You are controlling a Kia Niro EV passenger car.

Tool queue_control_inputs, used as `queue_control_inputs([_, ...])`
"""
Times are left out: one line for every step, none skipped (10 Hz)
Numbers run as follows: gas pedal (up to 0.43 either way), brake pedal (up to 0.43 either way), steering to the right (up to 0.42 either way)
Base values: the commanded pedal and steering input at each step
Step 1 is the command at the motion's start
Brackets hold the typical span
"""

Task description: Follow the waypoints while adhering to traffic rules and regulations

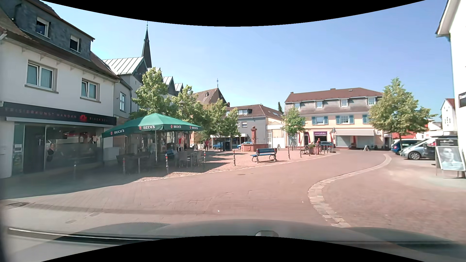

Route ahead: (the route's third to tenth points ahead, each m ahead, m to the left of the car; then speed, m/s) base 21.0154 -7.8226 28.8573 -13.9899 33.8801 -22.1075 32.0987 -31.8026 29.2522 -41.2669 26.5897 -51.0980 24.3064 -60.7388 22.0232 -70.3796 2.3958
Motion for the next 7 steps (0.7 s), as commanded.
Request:
queue_control_inputs([0.000,0.177,-0.085])
queue_control_inputs([0.000,0.171,-0.084])
queue_control_inputs([0.000,0.152,-0.083])
queue_control_inputs([0.000,0.140,-0.081])
queue_control_inputs([0.000,0.134,-0.079])
queue_control_inputs([0.000,0.116,-0.076])
queue_control_inputs([0.000,0.061,-0.068])
